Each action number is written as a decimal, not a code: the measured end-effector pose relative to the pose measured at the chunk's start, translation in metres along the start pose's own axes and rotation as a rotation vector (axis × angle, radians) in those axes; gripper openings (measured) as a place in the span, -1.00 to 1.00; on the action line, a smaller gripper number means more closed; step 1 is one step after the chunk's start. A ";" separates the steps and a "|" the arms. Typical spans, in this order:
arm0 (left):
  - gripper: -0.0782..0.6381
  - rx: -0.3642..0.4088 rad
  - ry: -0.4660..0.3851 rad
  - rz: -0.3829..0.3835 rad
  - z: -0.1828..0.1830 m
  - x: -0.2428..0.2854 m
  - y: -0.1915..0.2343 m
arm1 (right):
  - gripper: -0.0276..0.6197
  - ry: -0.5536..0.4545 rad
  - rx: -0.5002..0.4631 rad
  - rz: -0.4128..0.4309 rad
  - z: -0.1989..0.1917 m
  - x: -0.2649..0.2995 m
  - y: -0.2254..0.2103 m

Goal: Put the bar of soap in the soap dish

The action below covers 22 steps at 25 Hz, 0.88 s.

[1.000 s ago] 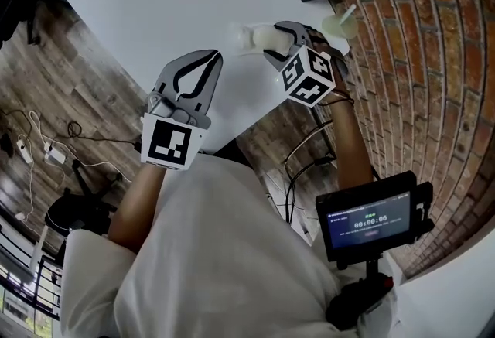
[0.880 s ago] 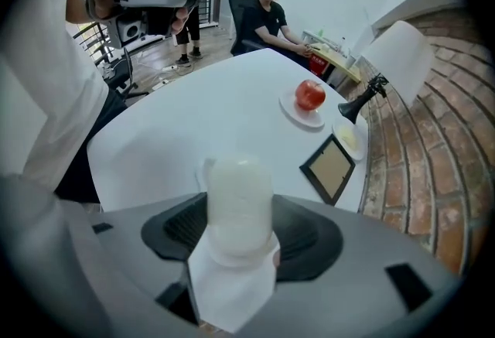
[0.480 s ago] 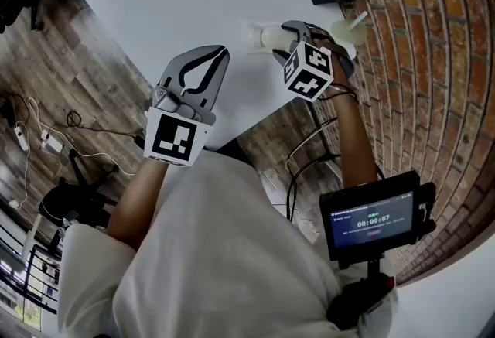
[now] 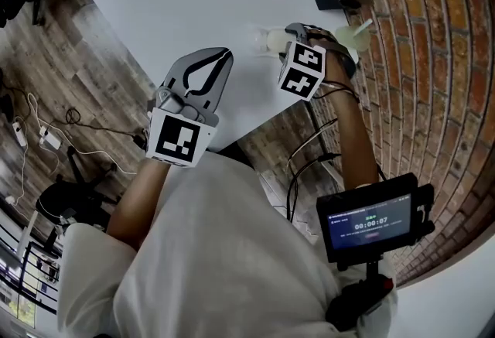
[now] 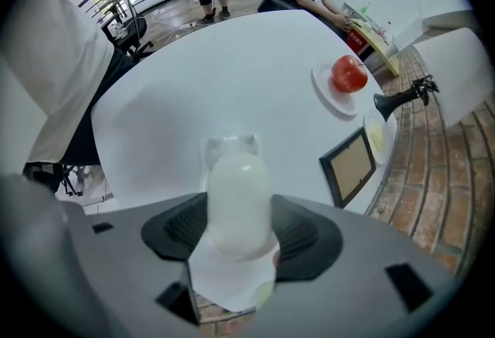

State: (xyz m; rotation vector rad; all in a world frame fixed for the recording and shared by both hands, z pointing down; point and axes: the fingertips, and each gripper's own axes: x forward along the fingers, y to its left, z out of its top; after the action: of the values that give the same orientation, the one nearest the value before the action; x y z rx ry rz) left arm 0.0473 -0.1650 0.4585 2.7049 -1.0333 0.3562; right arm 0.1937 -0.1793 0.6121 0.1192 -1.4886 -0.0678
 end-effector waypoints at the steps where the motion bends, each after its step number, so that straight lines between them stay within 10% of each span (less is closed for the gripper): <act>1: -0.74 0.000 0.000 0.001 0.000 0.000 0.000 | -0.10 0.009 -0.005 0.003 0.000 0.000 0.000; 22: -0.74 -0.007 0.001 0.016 -0.004 0.000 0.005 | -0.12 0.200 -0.085 0.031 -0.019 0.004 0.000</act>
State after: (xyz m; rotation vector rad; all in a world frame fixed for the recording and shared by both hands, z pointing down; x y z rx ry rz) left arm 0.0431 -0.1672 0.4630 2.6910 -1.0552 0.3557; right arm 0.2132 -0.1792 0.6150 0.0323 -1.2851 -0.0914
